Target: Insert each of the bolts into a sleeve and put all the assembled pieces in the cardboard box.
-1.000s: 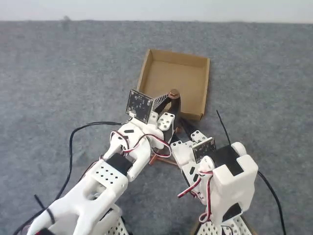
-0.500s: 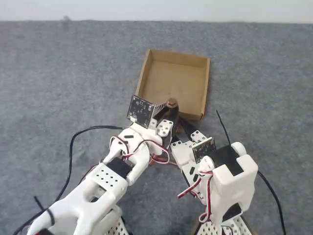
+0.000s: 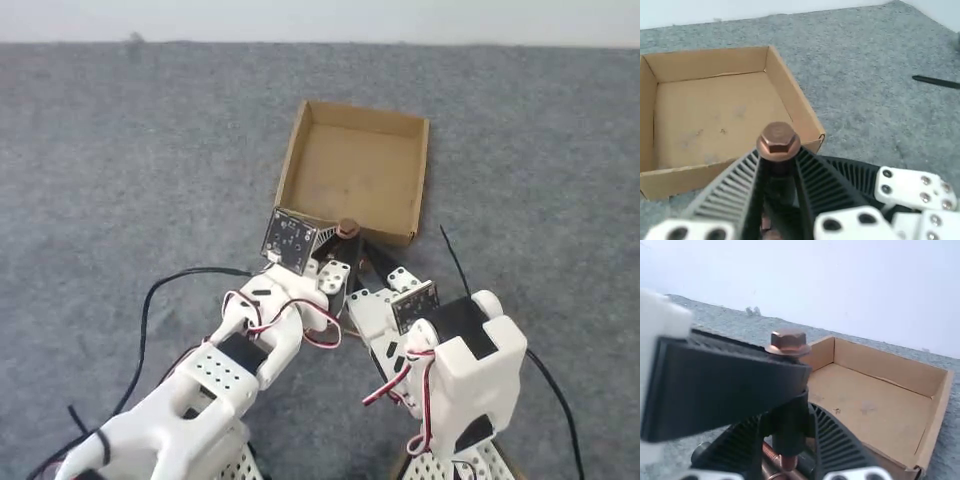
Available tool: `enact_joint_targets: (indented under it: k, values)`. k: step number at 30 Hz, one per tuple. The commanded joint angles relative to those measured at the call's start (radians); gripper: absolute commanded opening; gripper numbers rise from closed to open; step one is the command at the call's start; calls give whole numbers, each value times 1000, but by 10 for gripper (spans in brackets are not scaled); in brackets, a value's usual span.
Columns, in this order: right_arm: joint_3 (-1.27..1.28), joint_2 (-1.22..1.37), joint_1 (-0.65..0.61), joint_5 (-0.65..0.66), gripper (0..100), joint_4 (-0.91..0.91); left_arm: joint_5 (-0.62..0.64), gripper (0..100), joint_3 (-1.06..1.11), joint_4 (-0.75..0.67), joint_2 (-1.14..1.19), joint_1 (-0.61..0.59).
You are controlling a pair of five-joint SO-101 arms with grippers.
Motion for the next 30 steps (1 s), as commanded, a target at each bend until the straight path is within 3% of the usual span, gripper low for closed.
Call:
enact_joint_targets:
  k: [1,7,22,30]
  values:
    - [23,-53,28,-12,6,-10,-6,12,30,-8,-23,20]
    - [23,-53,30,-12,6,-10,-37,13,50,-6,-23,68]
    - [23,-53,31,-12,6,-10,3,13,45,-9,-32,8]
    - [21,-53,31,-12,6,-10,17,129,50,-8,-32,8]
